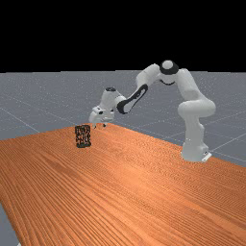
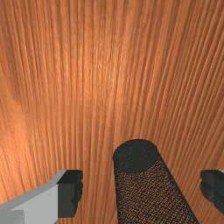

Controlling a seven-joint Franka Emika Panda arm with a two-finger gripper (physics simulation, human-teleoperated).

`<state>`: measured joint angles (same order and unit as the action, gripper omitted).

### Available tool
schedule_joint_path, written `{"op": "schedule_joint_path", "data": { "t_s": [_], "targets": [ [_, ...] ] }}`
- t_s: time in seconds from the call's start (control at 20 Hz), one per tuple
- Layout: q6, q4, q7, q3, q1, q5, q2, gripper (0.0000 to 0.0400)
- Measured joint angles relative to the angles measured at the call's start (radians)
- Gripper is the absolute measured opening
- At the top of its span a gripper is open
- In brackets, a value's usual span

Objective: Rotate the holder till the hole upward

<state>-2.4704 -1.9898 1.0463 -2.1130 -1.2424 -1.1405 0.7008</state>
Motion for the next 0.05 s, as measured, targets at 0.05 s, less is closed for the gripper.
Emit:
{"op": "schedule_joint_path", "data": {
  "t_s": [0.05],
  "targets": [
    [0.079, -0.231, -0.328, 0.274, 0.202, 0.028, -0.099, 0.0400]
  ]
}}
